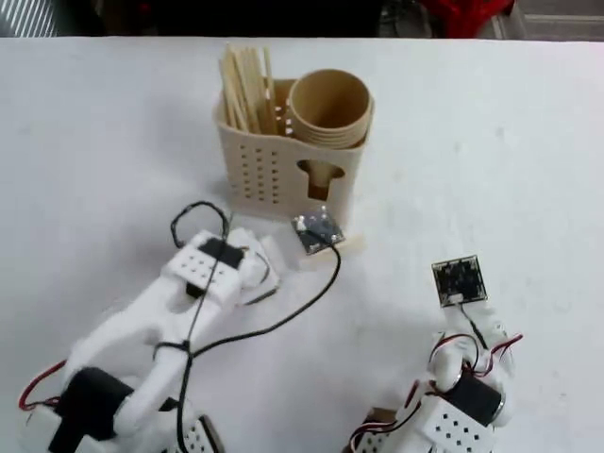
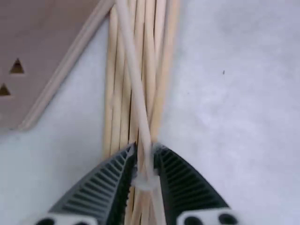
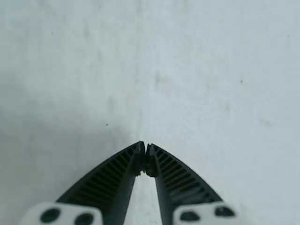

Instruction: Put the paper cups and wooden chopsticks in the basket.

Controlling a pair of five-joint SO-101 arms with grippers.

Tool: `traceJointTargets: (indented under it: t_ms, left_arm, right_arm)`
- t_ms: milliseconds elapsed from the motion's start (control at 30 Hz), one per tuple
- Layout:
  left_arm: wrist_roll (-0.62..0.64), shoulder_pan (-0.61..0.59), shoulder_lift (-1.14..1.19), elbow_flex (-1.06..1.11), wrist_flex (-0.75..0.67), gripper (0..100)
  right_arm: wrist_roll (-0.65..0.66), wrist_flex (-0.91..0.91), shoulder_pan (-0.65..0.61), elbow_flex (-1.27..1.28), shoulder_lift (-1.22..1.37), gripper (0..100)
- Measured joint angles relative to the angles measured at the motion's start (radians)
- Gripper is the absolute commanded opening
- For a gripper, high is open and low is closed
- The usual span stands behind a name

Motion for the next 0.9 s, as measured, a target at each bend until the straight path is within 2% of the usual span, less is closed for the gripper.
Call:
traceJointTargets:
  t_ms: [300,433,600,900]
  left_arm:
    - [0.002,0.000,-0.038,0.037,-0.014,8]
    - [0.002,0.000,-0.003,0.037,-0.038,5]
    - [0.002,0.000,0.041,0.034,-0.048,10]
    - [0.002,0.000,-0.028,0.028,-0.014,10]
  right_arm:
    - [0.000,0.000,0.000,0.000,0.000,1.8]
    - [0.000,0.000,0.000,0.000,0.000,1.8]
    - [0.000,0.000,0.000,0.000,0.000,1.8]
    - [0.000,0.000,0.000,0.000,0.000,1.8]
